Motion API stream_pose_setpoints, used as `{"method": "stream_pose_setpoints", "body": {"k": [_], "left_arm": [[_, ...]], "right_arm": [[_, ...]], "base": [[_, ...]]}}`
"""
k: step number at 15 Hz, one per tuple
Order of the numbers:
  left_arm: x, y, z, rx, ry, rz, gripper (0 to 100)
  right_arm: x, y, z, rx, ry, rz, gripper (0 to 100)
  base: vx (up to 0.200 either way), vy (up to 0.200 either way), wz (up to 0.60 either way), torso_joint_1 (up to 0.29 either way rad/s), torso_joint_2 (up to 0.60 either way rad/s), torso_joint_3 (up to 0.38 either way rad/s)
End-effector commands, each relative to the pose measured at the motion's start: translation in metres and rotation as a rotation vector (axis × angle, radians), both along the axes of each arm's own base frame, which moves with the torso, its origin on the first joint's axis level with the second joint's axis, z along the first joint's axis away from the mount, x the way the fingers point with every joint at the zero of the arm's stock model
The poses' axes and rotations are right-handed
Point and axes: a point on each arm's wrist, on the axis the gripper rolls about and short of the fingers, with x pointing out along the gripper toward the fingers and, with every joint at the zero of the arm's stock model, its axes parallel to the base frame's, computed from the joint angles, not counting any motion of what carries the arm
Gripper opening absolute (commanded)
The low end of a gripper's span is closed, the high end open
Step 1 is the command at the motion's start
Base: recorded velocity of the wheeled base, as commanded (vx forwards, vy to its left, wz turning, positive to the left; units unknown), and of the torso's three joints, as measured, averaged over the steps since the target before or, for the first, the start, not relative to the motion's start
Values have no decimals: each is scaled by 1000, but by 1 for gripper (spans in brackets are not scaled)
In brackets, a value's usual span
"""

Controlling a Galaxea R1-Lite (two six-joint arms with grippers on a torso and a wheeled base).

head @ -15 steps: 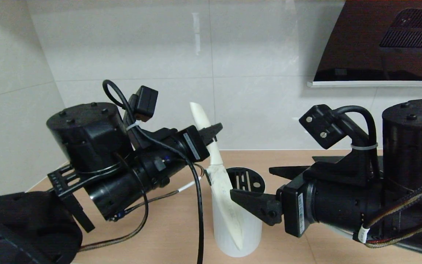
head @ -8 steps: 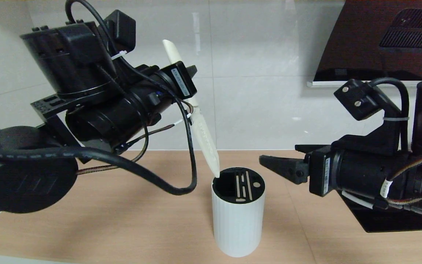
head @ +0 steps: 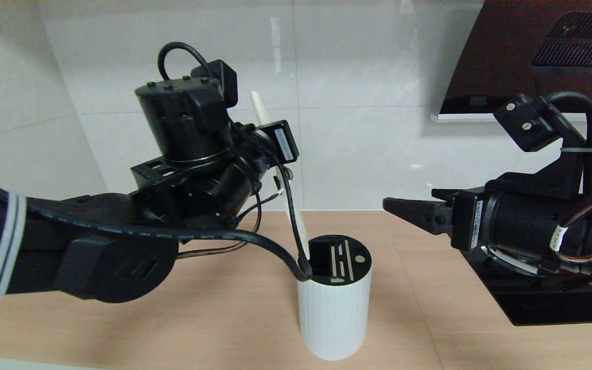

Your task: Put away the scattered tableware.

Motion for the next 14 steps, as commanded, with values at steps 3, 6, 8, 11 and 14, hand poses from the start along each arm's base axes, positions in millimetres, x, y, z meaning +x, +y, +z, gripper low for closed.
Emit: {"method": "stream_pose_setpoints", "body": {"k": [3, 6, 8, 11, 14], "left_arm": [[25, -25, -29, 34, -35, 90, 0], [24, -33, -35, 39, -51, 84, 0], [25, -38, -41, 46, -41, 77, 0], [25, -47, -52, 64, -20, 69, 0], [22, -53, -57, 73, -10, 62, 0]], "right_arm": [[3, 3, -4, -9, 11, 0, 100], [3, 3, -5, -12, 14, 0, 100], [4, 3, -5, -13, 15, 0, 100], [4, 4, -6, -15, 17, 0, 100], [4, 4, -7, -17, 20, 0, 100]], "base": [[0, 0, 0, 0, 0, 0], [0, 0, 0, 0, 0, 0], [0, 0, 0, 0, 0, 0], [0, 0, 0, 0, 0, 0], [0, 0, 0, 0, 0, 0]]}}
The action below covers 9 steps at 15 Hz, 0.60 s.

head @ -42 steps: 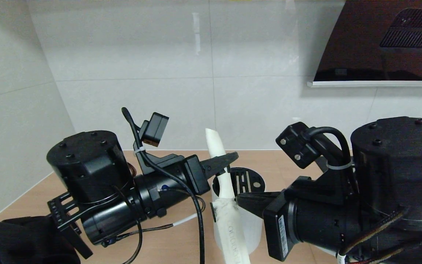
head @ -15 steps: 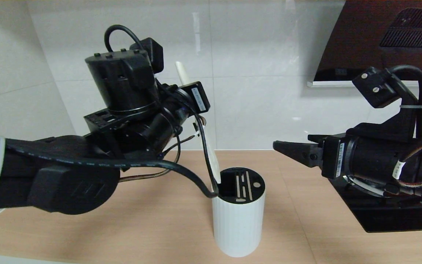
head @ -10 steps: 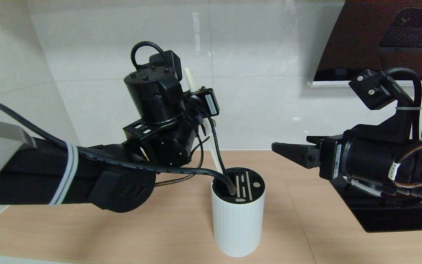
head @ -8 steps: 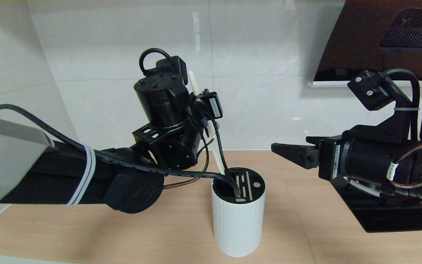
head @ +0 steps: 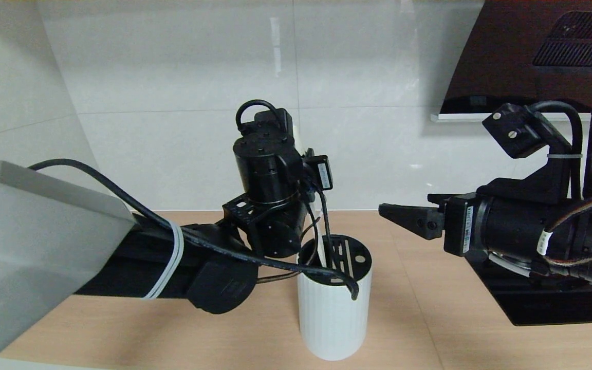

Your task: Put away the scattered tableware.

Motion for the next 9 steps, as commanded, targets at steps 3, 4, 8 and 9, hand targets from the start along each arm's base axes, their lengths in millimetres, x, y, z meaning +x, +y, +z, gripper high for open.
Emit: {"method": "stream_pose_setpoints", "body": {"k": [3, 4, 8, 9], "left_arm": [[-1, -9, -11, 19, 24, -7, 0], [0, -10, -16, 27, 33, -4, 0], [-3, -23, -35, 62, 68, -26, 0], [-5, -25, -37, 66, 72, -30, 0]], "right_arm": [[1, 1, -2, -4, 4, 1, 100], [1, 1, -2, -4, 4, 1, 100], [1, 1, -2, -5, 6, 1, 100], [1, 1, -2, -5, 6, 1, 100]], "base": [[0, 0, 0, 0, 0, 0], [0, 0, 0, 0, 0, 0], [0, 0, 0, 0, 0, 0], [0, 0, 0, 0, 0, 0]]}}
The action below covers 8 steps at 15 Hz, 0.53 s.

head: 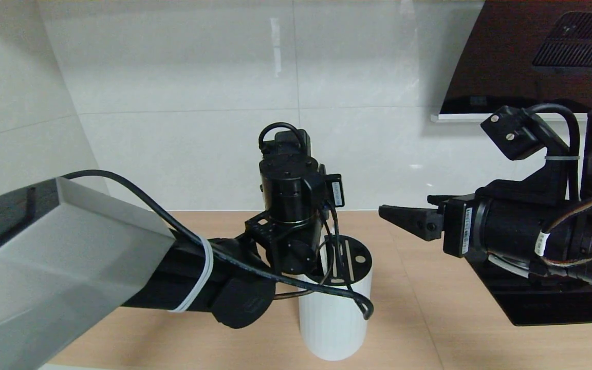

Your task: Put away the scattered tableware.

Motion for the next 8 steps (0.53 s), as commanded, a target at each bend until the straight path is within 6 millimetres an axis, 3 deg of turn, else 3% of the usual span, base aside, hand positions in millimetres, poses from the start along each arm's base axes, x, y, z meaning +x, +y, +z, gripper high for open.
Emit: {"method": "stream_pose_setpoints", "body": {"k": [1, 4, 8], "left_arm": [[-2, -7, -14, 30, 32, -16, 0], [-5, -10, -20, 41, 44, -27, 0], [-14, -3, 11, -24, -23, -27, 0]], "right_arm": [[0, 1, 0, -1, 1, 1, 100], [1, 1, -1, -2, 2, 1, 100], [1, 2, -2, -5, 6, 2, 100]], "base": [[0, 0, 0, 0, 0, 0], [0, 0, 0, 0, 0, 0], [0, 0, 0, 0, 0, 0]]}}
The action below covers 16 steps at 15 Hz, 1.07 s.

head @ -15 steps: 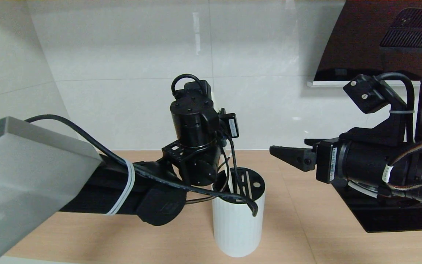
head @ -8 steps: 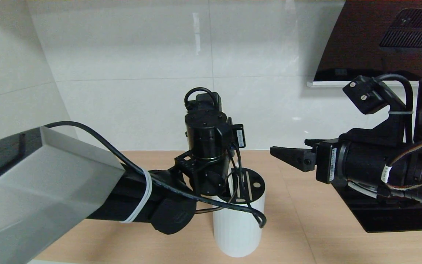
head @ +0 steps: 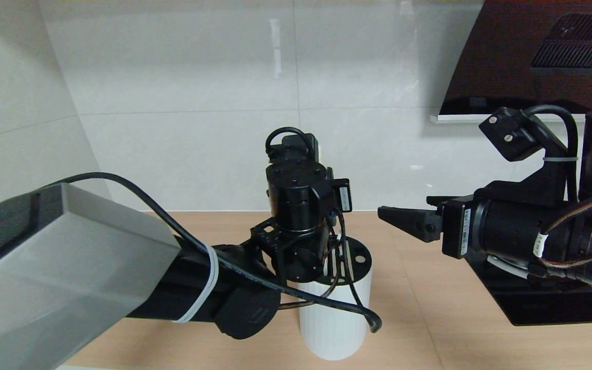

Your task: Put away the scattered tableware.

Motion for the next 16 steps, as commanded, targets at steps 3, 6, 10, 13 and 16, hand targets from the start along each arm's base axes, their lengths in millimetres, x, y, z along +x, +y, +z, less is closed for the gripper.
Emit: {"method": "stream_pose_setpoints", "body": {"k": [3, 6, 10, 13, 16], "left_arm": [[-11, 12, 33, -56, -57, 1, 0], [-12, 12, 33, -54, -55, 3, 0], [-14, 13, 26, -28, -37, -2, 0], [-15, 10, 11, 33, 15, -11, 0], [-11, 6, -4, 56, 46, -13, 0]], "right_arm": [[1, 1, -2, -4, 5, 1, 100], [1, 1, -2, -4, 5, 1, 100], [1, 1, -2, -6, 6, 1, 100], [2, 2, -3, -8, 9, 1, 100], [2, 2, -4, -10, 11, 0, 100]], "base": [[0, 0, 0, 0, 0, 0], [0, 0, 0, 0, 0, 0], [0, 0, 0, 0, 0, 0], [0, 0, 0, 0, 0, 0], [0, 0, 0, 0, 0, 0]]}}
